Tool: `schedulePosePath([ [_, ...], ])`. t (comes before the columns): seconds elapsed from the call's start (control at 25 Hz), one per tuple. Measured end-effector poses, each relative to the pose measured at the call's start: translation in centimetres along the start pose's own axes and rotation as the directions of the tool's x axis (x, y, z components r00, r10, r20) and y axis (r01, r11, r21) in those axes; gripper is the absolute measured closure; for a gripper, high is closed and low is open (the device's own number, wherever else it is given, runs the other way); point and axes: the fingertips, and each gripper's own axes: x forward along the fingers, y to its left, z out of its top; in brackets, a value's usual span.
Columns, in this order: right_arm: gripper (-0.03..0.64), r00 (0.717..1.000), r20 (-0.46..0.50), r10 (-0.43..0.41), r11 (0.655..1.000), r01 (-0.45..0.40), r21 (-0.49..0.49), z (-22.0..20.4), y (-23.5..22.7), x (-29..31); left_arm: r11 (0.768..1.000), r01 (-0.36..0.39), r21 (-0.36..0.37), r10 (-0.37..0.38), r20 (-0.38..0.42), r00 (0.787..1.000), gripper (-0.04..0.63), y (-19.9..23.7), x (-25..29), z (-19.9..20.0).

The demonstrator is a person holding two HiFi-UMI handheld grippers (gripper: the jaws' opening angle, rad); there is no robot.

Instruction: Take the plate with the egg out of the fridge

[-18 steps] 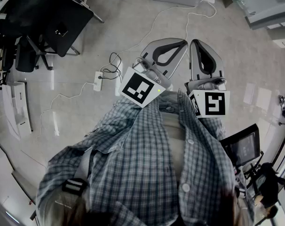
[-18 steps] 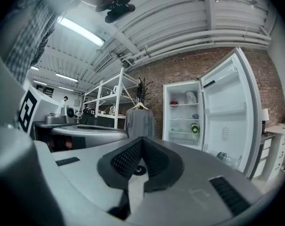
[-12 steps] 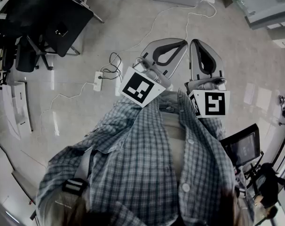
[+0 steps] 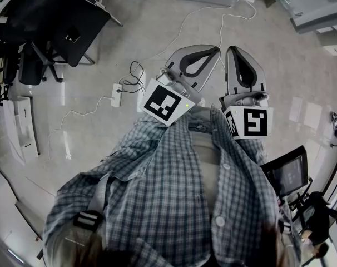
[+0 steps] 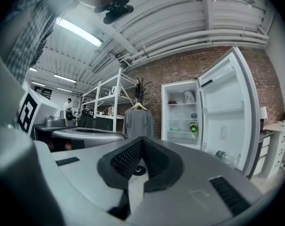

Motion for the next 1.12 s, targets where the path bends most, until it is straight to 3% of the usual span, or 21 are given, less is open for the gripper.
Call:
schedulePosePath([
  [0.44, 0.611, 0.999, -0.005, -0.043, 0.999, 0.043, -0.006, -0.1, 0.1, 0.9, 1.0, -0.001, -0.002, 0.001, 0.006, 1.0, 0.589, 2.4, -0.8, 0.1],
  [1.12, 0.611, 0.998, -0.001, -0.066, 0.998, 0.066, -0.012, 0.2, 4.0, 3.3, 1.0, 0.007, -0.003, -0.007, 0.028, 1.0, 0.589, 5.9, -4.3, 0.4],
])
